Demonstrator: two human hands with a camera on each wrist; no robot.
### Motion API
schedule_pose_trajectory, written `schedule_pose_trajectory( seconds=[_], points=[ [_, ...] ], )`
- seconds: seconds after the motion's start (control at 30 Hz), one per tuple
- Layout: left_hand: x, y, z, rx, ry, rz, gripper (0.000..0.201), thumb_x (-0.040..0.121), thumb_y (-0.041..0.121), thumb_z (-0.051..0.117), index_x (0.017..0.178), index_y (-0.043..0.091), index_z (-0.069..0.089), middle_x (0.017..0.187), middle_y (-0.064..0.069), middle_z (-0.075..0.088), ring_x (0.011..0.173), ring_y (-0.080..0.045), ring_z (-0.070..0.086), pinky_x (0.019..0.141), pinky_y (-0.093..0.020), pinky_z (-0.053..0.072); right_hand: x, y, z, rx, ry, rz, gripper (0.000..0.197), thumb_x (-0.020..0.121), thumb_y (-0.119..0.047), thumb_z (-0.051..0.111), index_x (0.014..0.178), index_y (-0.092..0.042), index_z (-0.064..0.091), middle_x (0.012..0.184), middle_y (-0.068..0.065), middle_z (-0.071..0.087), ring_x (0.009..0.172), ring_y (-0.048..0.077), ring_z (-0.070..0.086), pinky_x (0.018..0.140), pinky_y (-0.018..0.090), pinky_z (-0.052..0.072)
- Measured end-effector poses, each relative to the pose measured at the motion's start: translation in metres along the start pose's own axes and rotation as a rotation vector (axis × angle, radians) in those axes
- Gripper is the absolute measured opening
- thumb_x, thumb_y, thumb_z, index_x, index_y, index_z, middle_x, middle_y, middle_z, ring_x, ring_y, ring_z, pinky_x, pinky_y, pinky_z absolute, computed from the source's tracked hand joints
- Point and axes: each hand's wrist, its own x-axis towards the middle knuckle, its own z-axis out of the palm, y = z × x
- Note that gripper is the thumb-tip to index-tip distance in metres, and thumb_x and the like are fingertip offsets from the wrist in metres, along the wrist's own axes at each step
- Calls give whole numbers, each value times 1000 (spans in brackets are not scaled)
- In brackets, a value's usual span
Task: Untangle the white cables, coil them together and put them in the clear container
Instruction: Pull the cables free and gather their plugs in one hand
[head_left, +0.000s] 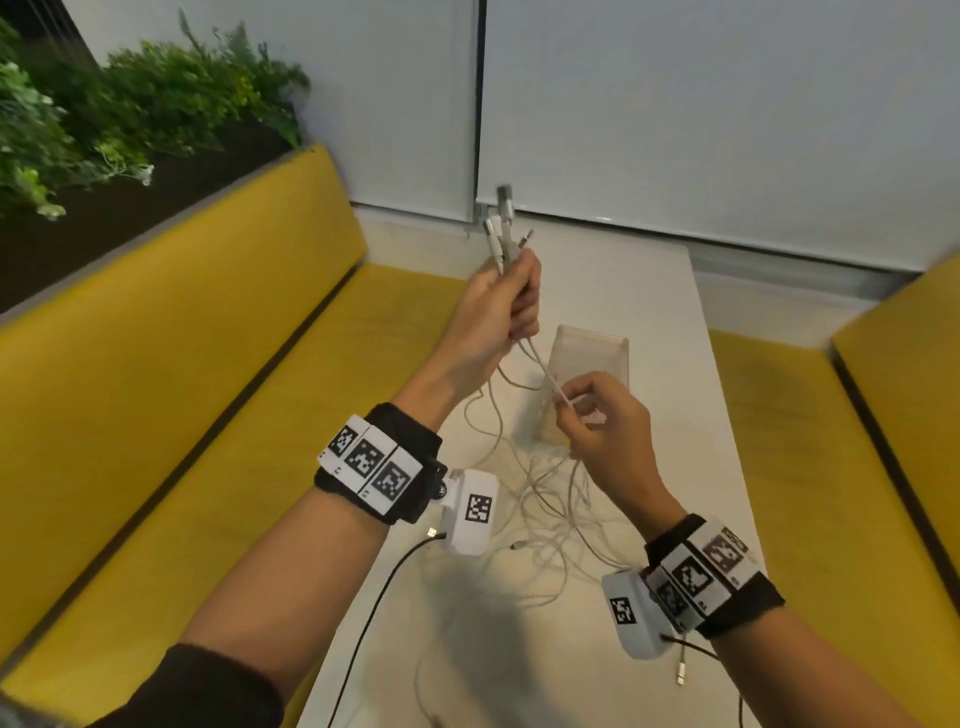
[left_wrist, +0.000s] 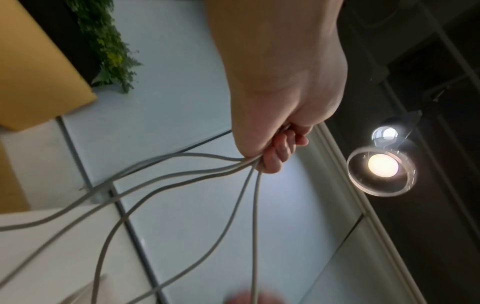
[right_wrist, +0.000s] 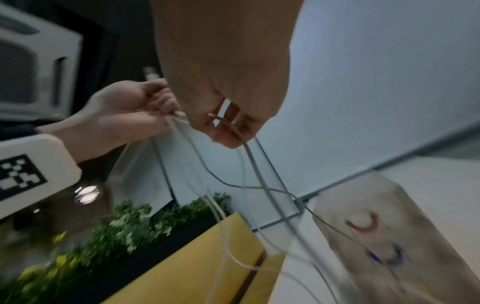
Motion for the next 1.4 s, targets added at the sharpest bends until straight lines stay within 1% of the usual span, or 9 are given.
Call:
schedule_pose_trajectory(
  seconds=[0.3,0.43,0.53,0.63,0.73,1.0,1.17,1.27,1.4],
  points=[
    [9,63,-40,-55,324,300,31,109,27,37,84,16,52,63,6,35,55,-10,25,51,-24,23,-26,72,-67,-110,29,325,26,94,-23,64,75,-6,58,56,-3,46,55,11,37,52,24,31],
    [4,29,-13,477,71,211,17,103,27,55,96,19,68,63,15,53,53,-3,45,53,-19,37,-6,45,-72,42,-119,249,22,93,-30,42,76,-19,50,69,-17,51,62,5,39,60,26,33],
    [-1,-20,10,761,-296,25,26,92,35,70,116,27,70,109,12,73,98,-5,69,85,-31,56,12,9,-66,70,-293,167,19,100,-31,42,85,-23,49,75,-22,53,62,-3,47,59,14,36],
    [-7,-45,20,861,-380,-56,30,86,55,69,95,27,73,91,-3,75,84,-16,70,77,-37,55,21,-24,-71,-190,-377,99,12,105,-19,38,97,-23,45,93,-12,54,83,2,57,67,14,41],
    [-15,-36,28,652,-337,-121,54,96,50,58,94,-2,73,50,11,61,49,4,52,56,-14,39,24,-39,-78,-308,-370,-86,39,102,-5,41,77,-35,37,80,-16,42,78,-6,56,64,2,40],
    [-14,-45,51,759,-325,-241,31,81,29,81,59,20,61,61,0,60,56,-9,53,58,-21,42,36,41,-55,-930,-442,-113,32,91,-6,41,113,-17,61,106,10,65,87,31,52,76,42,48],
    [-9,-27,41,590,-200,-199,20,91,19,67,71,22,65,59,12,62,54,-3,53,53,-26,36,36,35,-72,-479,-291,128,21,102,-21,43,115,-13,57,92,2,62,81,20,55,67,32,42],
    [2,1,23,305,66,-66,21,97,27,62,78,20,60,57,9,39,49,-8,30,51,-25,22,24,38,-89,-178,-187,273,31,100,-39,52,87,-15,66,59,-4,53,54,14,46,56,31,39],
    [15,29,6,162,197,126,26,103,27,54,79,17,57,54,9,32,48,-8,25,48,-26,21,-2,67,-102,-66,-150,383,56,90,-54,60,63,-8,43,58,3,37,55,16,37,57,35,33]
  ],
)
